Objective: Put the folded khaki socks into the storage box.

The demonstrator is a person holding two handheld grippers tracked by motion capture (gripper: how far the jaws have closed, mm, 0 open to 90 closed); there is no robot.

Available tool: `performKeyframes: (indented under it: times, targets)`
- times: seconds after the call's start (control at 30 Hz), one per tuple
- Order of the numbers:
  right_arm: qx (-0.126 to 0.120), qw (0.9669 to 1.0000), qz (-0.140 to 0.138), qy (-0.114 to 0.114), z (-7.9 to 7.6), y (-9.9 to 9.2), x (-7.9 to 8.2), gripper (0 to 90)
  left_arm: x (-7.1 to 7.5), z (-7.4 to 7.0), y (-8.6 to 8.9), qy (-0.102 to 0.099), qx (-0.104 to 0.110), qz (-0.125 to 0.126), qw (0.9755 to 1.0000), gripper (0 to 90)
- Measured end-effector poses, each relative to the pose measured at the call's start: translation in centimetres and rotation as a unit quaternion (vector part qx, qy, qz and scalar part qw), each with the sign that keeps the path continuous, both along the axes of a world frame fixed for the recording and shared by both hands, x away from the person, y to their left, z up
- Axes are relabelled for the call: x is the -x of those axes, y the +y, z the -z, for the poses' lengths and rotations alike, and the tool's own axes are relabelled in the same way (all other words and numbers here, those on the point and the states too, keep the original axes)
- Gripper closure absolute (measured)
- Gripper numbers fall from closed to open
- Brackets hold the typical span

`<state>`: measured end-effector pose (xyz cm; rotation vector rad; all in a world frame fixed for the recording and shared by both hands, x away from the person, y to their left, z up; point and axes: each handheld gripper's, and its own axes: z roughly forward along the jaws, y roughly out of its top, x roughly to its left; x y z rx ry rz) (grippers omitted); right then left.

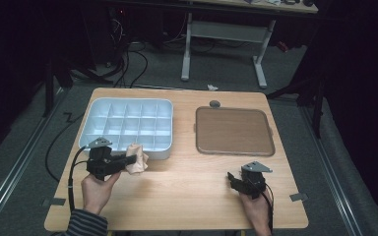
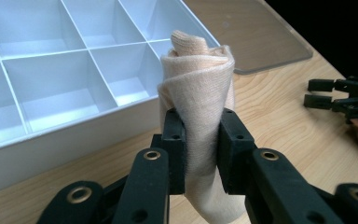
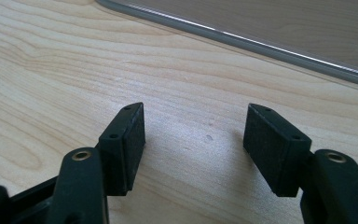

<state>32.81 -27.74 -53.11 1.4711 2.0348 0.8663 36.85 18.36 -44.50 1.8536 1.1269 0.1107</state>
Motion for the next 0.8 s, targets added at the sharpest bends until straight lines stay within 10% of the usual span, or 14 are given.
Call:
performKeyframes:
  times: [0.8]
  targets:
    - [0.000, 1.0000, 0.000, 0.000, 0.0, 0.0, 0.0, 38.9, -1.8, -1.4, 1.0, 0.002, -0.005, -0.013, 0.9999, 75.5]
